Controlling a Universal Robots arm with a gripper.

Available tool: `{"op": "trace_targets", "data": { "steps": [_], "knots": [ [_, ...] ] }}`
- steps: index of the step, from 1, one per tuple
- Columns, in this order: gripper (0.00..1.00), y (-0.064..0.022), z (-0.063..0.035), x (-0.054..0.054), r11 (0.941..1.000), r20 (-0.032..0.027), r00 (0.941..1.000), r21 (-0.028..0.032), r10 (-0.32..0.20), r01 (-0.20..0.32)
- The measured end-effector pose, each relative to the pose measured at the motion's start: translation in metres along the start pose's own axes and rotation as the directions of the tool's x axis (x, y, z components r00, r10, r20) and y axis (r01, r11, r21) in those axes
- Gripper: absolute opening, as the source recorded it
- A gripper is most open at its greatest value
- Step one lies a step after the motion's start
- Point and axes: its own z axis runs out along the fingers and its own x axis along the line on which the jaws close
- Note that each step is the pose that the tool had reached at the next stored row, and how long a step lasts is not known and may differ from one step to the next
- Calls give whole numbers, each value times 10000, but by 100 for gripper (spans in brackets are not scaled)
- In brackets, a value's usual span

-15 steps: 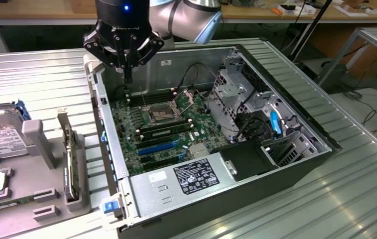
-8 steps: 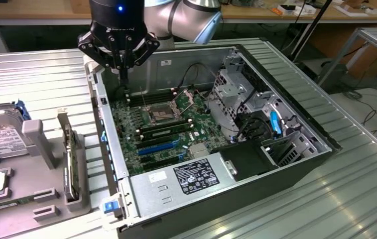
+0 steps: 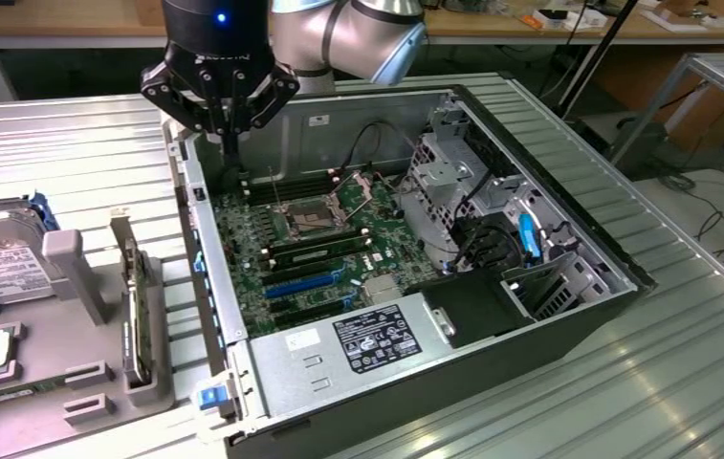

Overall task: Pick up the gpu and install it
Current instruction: 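Reach for the gpu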

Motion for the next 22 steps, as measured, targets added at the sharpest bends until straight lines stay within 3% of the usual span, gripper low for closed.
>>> {"op": "trace_targets", "data": {
  "steps": [17,22],
  "knots": [
    [11,-14,24,170,10000,0,10000,1,0,0],
    [11,-22,30,285,10000,0,10000,1,1,-1]
  ]
}}
